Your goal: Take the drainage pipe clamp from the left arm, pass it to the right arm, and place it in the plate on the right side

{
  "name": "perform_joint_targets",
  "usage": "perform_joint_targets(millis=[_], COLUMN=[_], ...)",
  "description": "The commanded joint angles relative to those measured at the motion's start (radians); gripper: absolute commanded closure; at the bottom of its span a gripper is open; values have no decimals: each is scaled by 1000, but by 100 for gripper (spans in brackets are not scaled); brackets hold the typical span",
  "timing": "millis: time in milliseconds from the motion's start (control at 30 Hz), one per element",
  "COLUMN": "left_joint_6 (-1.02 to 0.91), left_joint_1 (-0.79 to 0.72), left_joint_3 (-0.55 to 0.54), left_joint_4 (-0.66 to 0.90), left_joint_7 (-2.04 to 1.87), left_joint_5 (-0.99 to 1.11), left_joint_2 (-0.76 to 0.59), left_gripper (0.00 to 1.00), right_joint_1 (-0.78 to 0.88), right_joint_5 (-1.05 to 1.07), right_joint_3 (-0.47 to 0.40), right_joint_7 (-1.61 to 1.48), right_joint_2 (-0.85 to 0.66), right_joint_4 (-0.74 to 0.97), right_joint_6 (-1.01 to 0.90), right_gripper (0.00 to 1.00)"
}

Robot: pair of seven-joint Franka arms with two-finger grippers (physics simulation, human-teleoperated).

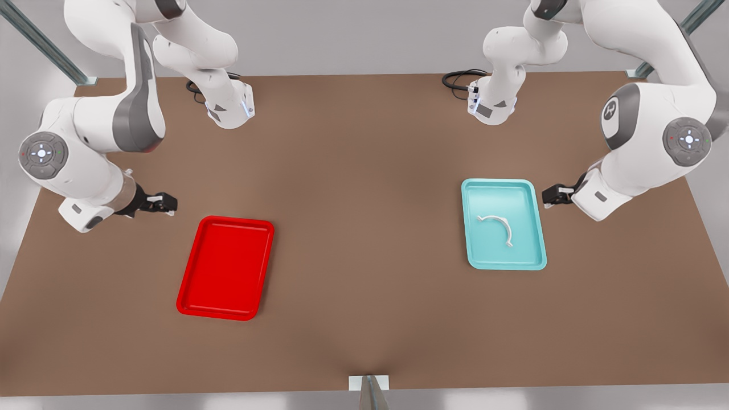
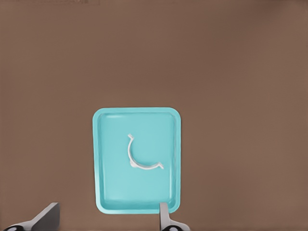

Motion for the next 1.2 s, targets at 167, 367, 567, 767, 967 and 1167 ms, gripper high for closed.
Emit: perform_joint_targets(millis=[167, 367, 567, 767, 967, 1167], left_joint_6=[642, 1051, 1166, 1266, 1272, 1272], left_joint_1=[6, 26, 55, 60, 60, 62], left_joint_3=[43, 41, 41, 38, 37, 37], left_joint_4=[-531, -834, -938, -945, -939, -939], left_joint_7=[41, 70, 106, 147, 192, 207], left_joint_5=[-77, -79, -77, -77, -76, -76], left_joint_2=[-53, 21, 50, 173, 205, 205], left_gripper=[0, 0, 0, 0, 40, 46], right_joint_1=[-7, -1, -19, -30, -21, -21], right_joint_5=[10, 9, 9, 9, 9, 10], right_joint_3=[5, 5, 3, 3, 52, 52], right_joint_7=[-17, -17, -32, -41, -23, -21], right_joint_2=[2, 2, 16, 24, 24, 24], right_joint_4=[2, 3, 2, 3, 34, 32], right_joint_6=[5, 5, 4, 4, 8, 25], right_gripper=[0, 0, 0, 0, 0, 0])
